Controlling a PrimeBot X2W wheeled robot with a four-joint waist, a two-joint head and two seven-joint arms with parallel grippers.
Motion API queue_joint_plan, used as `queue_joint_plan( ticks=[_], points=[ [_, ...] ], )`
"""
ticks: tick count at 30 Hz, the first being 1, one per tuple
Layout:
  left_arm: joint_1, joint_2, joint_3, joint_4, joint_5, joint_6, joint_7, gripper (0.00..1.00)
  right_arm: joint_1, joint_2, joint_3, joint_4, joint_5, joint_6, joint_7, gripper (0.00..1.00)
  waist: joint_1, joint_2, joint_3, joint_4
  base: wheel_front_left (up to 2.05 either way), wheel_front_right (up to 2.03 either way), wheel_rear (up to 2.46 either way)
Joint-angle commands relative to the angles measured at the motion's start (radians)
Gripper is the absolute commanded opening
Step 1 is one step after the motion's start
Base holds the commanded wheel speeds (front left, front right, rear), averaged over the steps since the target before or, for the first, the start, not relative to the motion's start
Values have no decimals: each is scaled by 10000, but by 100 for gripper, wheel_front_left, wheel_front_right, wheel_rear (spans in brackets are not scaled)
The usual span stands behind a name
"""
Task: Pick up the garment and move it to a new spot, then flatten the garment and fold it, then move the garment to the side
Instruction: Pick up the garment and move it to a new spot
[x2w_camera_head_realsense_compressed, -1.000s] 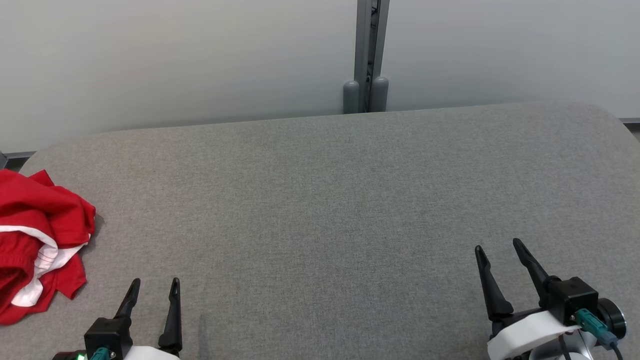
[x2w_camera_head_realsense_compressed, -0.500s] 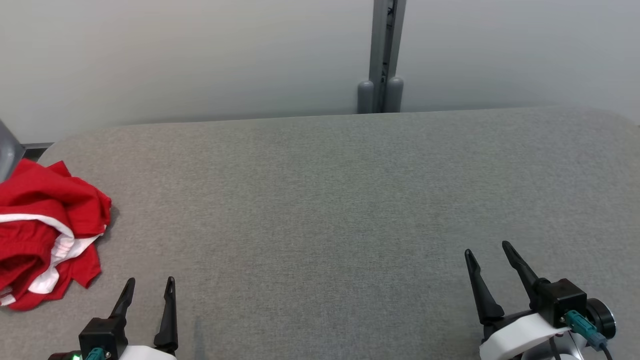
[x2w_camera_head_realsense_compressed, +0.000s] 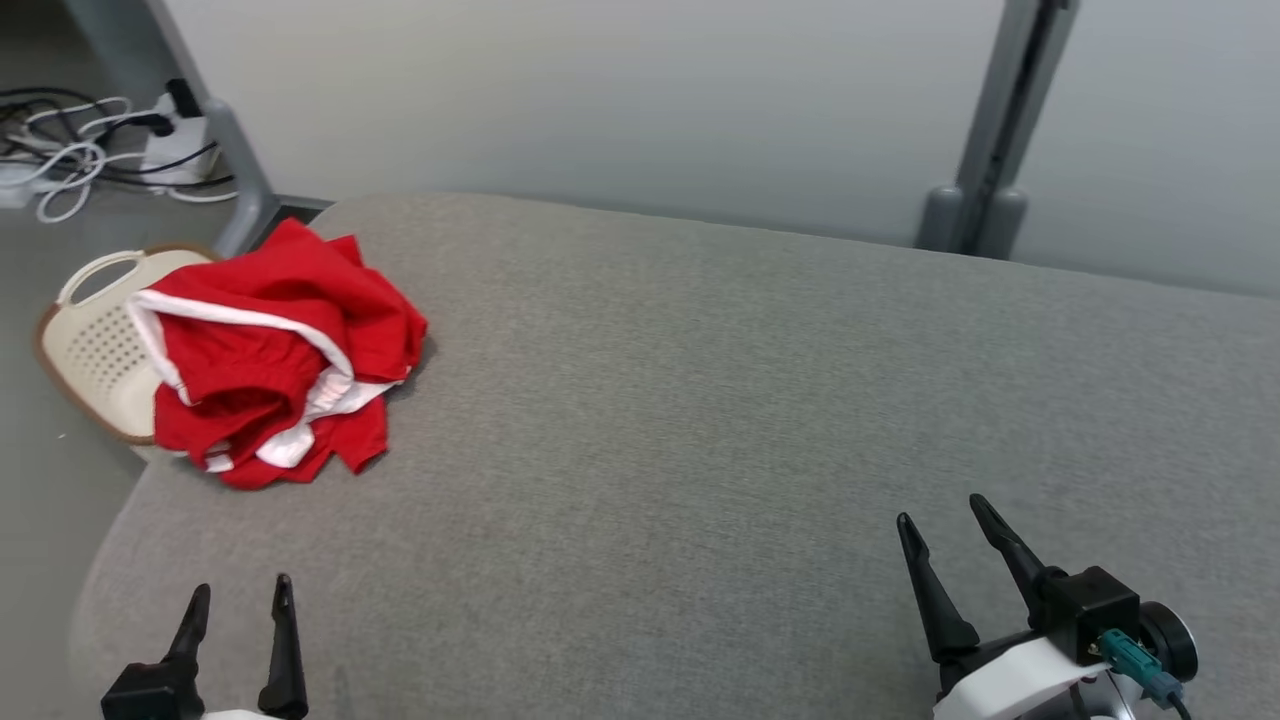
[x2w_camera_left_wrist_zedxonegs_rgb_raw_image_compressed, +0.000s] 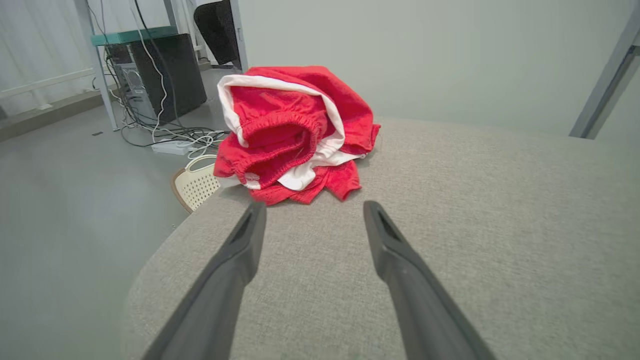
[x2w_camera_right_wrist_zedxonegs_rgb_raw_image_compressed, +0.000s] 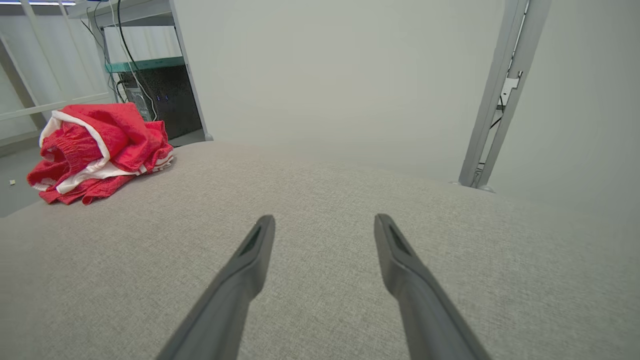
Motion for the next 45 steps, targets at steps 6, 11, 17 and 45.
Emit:
queue_joint_plan(
  ticks=[6, 11, 17, 45],
  points=[
    [234, 38, 356, 119, -54, 137, -47, 100, -119, -10, 219, 141, 6, 1, -48, 100, 0, 0, 24, 1547, 0, 0, 0],
    [323, 38, 402, 188, -120, 199, -47, 100, -165, -8, 281, 198, 67, 1, -48, 100, 0, 0, 49, 1885, 0, 0, 0],
    [327, 40, 403, 210, -305, 150, -47, 100, -255, -4, 398, 208, 78, 1, -48, 100, 0, 0, 144, 1956, 0, 0, 0],
    [-3734, 820, 1576, 2275, -1245, -655, -27, 100, -1380, -1013, 813, -46, -58, 1, -49, 100, 0, 0, 2414, -195, 0, 0, 0]
  ],
)
